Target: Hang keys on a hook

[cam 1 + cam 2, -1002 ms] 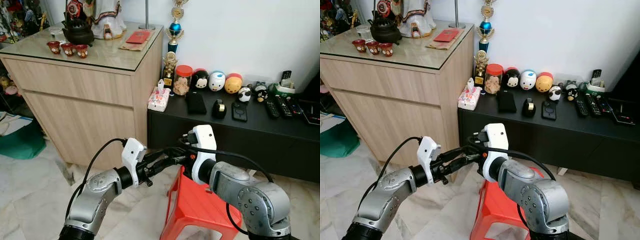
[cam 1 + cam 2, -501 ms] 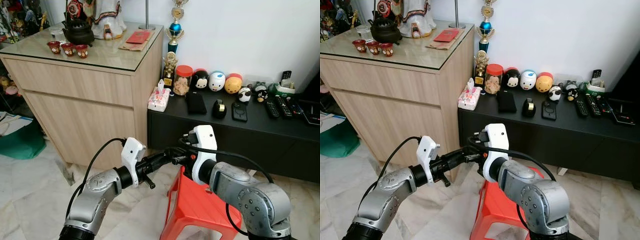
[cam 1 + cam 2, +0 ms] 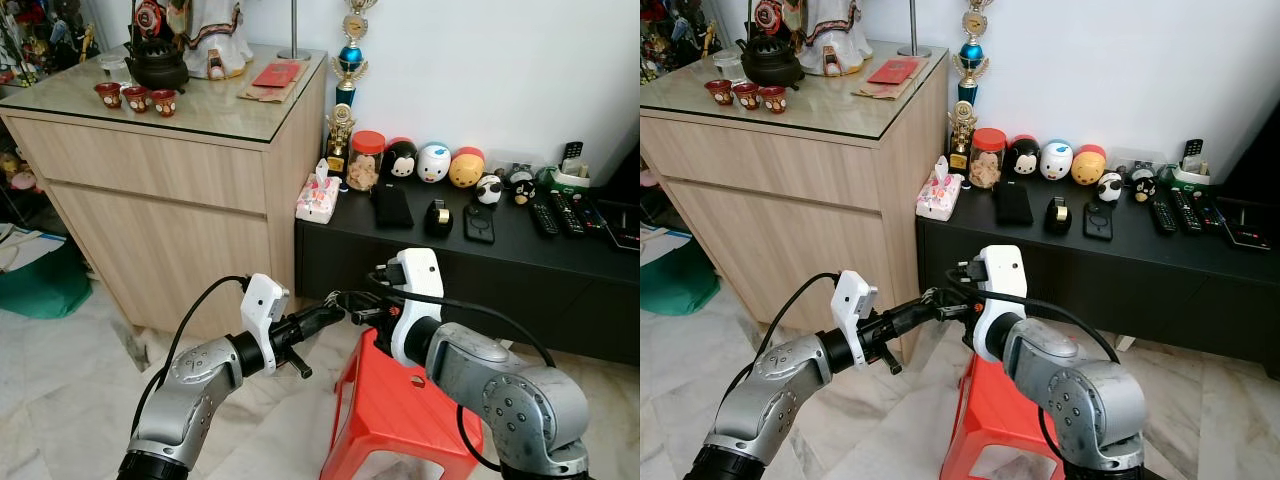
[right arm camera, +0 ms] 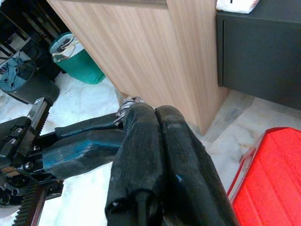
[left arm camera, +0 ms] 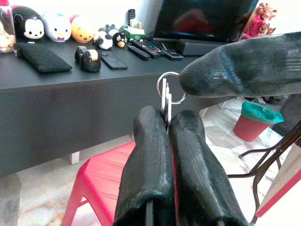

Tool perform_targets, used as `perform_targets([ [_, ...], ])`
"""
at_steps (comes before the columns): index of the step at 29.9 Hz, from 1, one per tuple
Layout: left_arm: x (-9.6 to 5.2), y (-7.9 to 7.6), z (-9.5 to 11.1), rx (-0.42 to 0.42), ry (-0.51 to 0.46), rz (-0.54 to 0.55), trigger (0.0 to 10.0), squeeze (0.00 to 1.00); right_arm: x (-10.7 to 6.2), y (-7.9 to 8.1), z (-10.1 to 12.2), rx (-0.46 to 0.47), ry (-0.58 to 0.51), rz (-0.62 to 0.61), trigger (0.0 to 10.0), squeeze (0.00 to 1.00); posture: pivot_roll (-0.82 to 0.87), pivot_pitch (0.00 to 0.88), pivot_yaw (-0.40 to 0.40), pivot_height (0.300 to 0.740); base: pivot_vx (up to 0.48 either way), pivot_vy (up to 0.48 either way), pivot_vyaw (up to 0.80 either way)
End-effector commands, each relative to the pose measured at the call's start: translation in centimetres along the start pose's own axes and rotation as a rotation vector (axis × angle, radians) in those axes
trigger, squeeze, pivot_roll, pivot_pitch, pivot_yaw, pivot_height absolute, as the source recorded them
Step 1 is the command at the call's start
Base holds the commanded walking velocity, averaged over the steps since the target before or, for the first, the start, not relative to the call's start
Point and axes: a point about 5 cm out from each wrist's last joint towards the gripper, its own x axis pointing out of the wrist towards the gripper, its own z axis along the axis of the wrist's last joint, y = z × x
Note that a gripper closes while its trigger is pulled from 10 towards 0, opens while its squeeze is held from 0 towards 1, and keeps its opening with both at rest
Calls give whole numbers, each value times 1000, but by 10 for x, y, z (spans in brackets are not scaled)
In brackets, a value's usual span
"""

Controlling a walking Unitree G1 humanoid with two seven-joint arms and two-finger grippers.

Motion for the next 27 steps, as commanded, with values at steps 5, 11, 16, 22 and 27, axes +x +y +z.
perform_targets([
  [5, -1, -1, 2, 3, 1, -9, 0, 0, -2, -7, 0, 0, -10, -37, 10000, 200, -27, 0, -63, 740, 0, 0, 0],
  [11, -3, -1, -1, 7, 19, -9, 0, 0, -1, -14, 17, 51, -148, -98, 10000, 1000, -28, 0, -62, 740, 0, 0, 0],
  [16, -6, -2, -4, 4, 30, -6, 0, 0, -4, -20, 35, 124, -293, -132, 10000, 0, -24, 0, -63, 740, 0, 0, 0],
  [22, -13, 0, -12, -8, 70, 3, 0, 0, -10, -51, 43, 124, -350, -265, 10000, 0, -26, 0, -61, 740, 0, 0, 0],
  [27, -17, -8, -18, -28, 113, -66, 0, 0, -8, -103, -6, 121, -135, -471, 10000, 0, -19, 0, -60, 740, 0, 0, 0],
])
